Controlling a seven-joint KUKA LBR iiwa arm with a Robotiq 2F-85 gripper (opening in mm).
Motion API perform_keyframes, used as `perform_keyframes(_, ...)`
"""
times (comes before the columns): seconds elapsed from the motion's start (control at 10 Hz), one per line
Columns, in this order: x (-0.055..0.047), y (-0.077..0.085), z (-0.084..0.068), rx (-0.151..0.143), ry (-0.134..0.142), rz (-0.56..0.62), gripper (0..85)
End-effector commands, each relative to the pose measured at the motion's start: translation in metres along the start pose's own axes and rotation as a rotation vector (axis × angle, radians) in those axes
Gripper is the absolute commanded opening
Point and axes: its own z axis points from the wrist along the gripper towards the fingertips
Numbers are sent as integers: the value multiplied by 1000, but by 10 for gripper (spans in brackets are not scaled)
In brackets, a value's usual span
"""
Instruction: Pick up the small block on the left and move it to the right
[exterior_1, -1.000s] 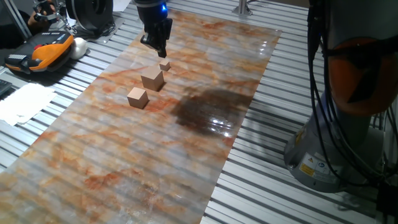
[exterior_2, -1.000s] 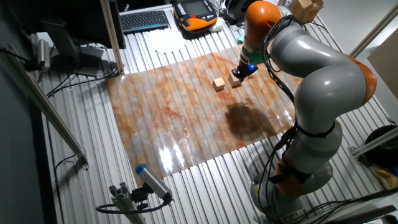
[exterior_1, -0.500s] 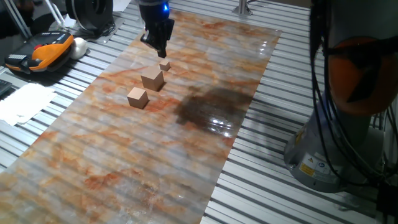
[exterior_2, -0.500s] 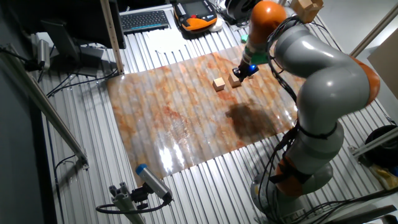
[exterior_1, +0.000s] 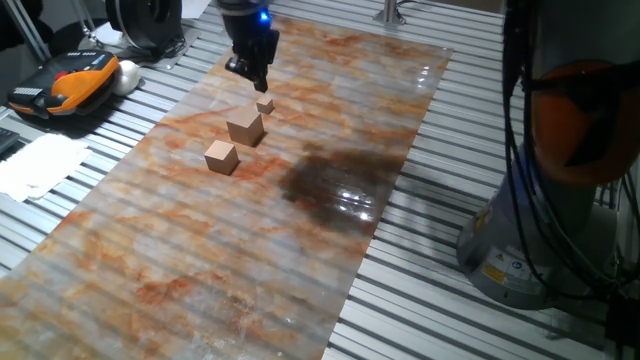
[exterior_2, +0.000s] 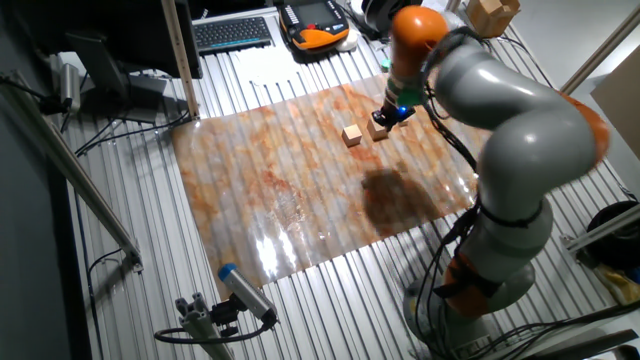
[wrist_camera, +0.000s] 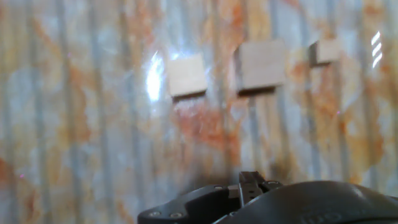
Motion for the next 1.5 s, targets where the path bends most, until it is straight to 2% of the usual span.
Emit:
perform_keyframes(0.0, 0, 0, 0, 39, -9, -29, 0)
perform_keyframes(0.1, 0, 0, 0, 102, -33, -40, 0)
perform_keyframes(0.2, 0, 0, 0, 144, -45, -42, 170)
perform_keyframes(0.3, 0, 0, 0, 139, -65, -35, 170)
perform_keyframes(0.4, 0, 0, 0, 119, -71, -34, 170)
perform_keyframes(0.5, 0, 0, 0, 99, -67, -36, 340)
perform_keyframes(0.6, 0, 0, 0, 94, -47, -30, 340)
perform_keyframes(0.7, 0, 0, 0, 90, -55, -40, 340)
perform_keyframes(0.8, -1, -2, 2, 84, -44, -45, 510)
perform_keyframes(0.9, -8, -17, 14, 50, -41, -60, 510)
perform_keyframes(1.0, -10, -25, 22, 30, -41, -62, 340)
perform_keyframes(1.1, -15, -32, 29, 24, -41, -60, 510)
perform_keyframes(1.2, -21, -41, 36, 10, -14, -58, 510)
perform_keyframes(1.3, -27, -50, 48, -9, -19, -60, 510)
perform_keyframes(1.4, -30, -52, 58, -15, -34, -45, 510)
